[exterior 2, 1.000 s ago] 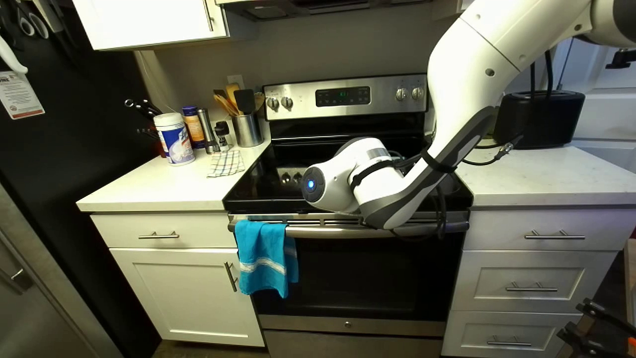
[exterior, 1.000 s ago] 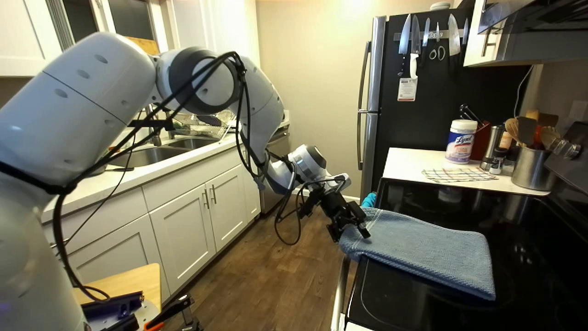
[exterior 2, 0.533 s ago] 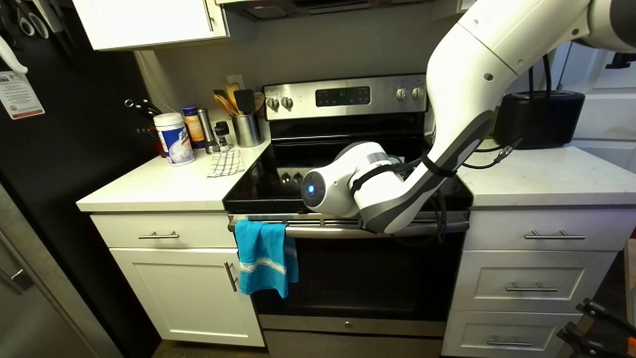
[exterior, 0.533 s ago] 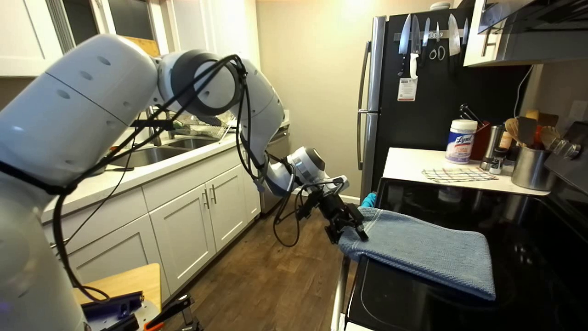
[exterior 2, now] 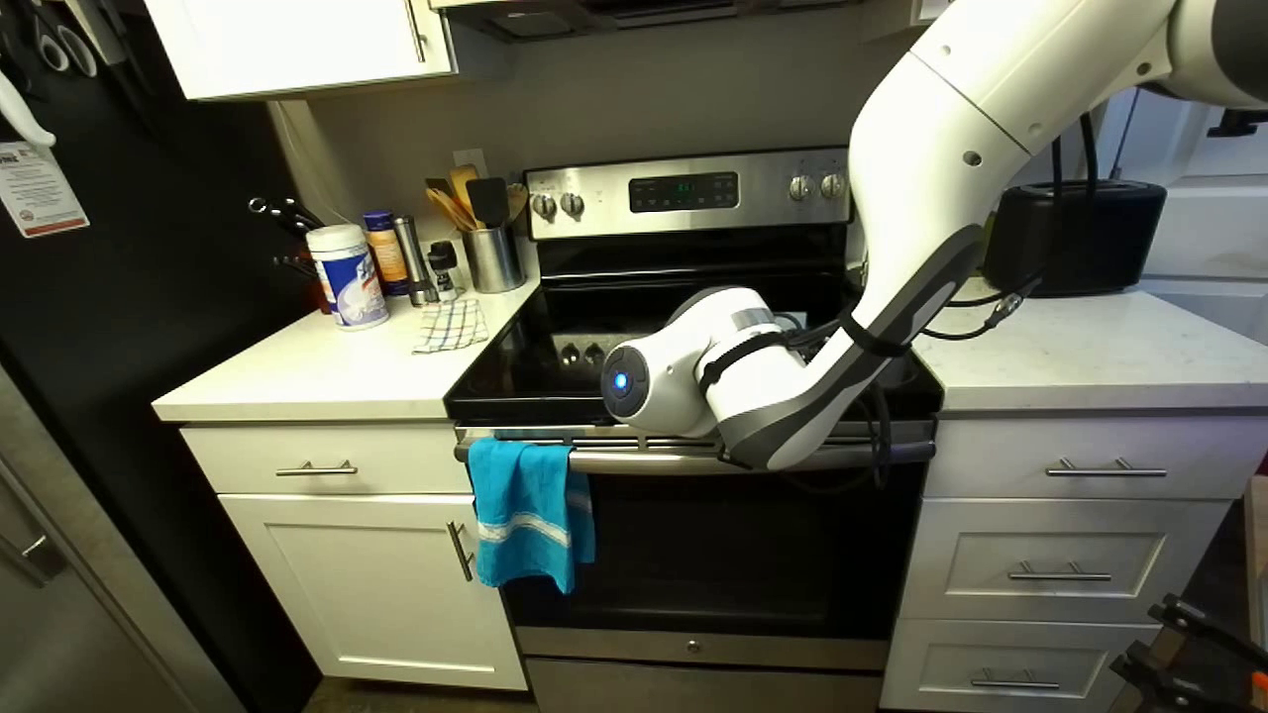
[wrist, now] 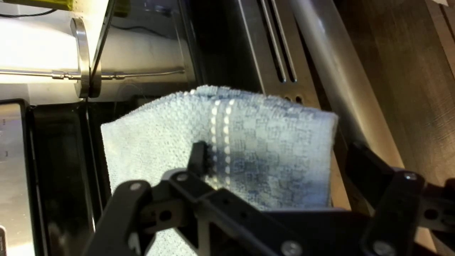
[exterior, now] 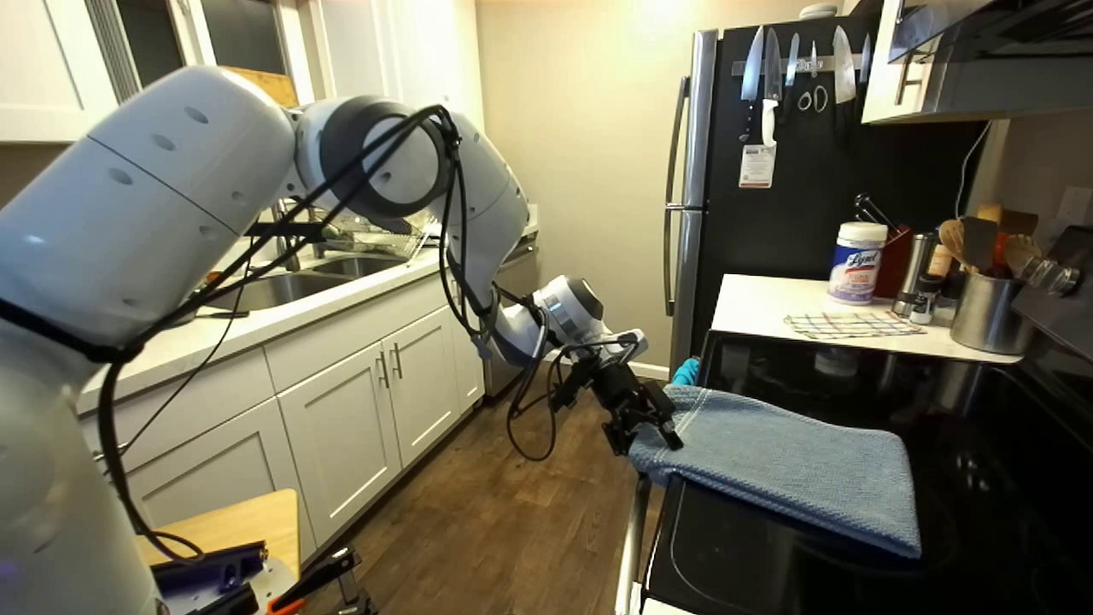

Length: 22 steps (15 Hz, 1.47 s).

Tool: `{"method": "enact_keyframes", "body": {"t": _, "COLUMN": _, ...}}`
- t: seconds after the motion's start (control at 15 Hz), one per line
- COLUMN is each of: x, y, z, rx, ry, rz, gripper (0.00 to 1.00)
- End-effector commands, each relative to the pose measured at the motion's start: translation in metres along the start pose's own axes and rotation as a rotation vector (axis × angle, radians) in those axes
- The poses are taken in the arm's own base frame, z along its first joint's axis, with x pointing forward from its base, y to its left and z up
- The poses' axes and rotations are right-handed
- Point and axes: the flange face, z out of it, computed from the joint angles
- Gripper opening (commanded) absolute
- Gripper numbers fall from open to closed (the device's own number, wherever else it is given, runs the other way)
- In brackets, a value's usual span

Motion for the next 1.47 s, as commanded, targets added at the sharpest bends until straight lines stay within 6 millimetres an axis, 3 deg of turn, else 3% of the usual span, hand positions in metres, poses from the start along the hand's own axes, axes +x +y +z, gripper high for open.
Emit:
{"method": "enact_keyframes", "body": {"t": 0.0, "x": -0.001, "y": 0.007, "z": 0.001, "rx": -0.016, "ry": 0.013, "rz": -0.005, "gripper": 1.00}}
{"method": "enact_keyframes", "body": {"t": 0.67, "x": 0.002, "y": 0.027, "z": -0.005, "rx": -0.048, "ry": 0.043, "rz": 0.019, "gripper": 1.00}}
{"method": "enact_keyframes", "body": {"t": 1.4, "x": -0.001, "y": 0.053, "z": -0.045, "rx": -0.007, "ry": 0.103, "rz": 0.050, "gripper": 1.00}}
